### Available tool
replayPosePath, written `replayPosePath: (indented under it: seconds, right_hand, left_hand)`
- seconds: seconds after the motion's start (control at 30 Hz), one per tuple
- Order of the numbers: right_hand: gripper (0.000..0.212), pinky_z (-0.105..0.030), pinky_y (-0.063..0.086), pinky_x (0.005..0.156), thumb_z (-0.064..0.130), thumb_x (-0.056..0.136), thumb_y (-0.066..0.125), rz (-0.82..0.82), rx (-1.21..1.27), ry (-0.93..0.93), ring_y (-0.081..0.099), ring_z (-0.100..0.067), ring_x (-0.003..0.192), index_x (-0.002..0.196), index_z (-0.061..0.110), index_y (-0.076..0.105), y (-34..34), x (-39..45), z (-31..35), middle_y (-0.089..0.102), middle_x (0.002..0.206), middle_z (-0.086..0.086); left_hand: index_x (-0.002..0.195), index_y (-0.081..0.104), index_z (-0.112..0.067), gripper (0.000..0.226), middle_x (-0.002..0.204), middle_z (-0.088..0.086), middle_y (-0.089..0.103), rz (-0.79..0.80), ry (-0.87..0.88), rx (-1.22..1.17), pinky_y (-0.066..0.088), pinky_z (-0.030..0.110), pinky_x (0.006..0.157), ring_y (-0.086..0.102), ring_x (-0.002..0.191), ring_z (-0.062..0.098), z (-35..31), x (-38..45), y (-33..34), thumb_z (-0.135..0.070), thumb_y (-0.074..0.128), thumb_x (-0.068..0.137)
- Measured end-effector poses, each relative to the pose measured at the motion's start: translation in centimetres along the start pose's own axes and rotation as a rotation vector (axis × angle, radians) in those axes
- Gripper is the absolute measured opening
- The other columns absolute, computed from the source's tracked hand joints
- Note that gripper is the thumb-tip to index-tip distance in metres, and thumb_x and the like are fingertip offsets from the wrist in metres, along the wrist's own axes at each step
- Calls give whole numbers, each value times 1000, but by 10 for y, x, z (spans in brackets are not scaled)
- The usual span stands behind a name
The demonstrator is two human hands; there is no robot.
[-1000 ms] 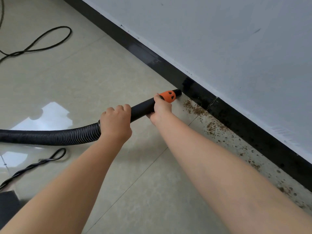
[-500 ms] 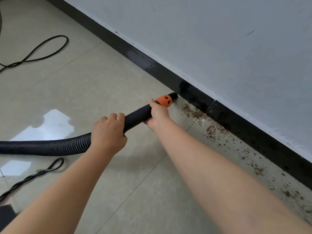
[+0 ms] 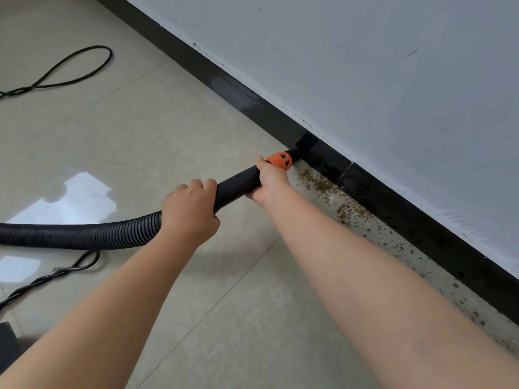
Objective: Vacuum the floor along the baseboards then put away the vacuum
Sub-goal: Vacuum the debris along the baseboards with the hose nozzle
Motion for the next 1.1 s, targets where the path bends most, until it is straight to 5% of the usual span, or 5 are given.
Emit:
replayPosePath:
  seconds: [1.1]
  right_hand:
    - [53,-51,51,88,21,89,61,-137,51,27,53,-35,113,133,10,33,-24,-28,-22,52,127,-13]
  left_hand:
    - [111,48,-18,34,86,-4,43,-48,130,-25,30,26,59,41,78,18,2,-14,-7,-24,57,79]
Point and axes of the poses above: each hand's wrist, its own x-axis towards the middle knuckle, its own y-axis out of the palm, z = x × y, the point moved 10 cm from there along x, towards the middle knuckle
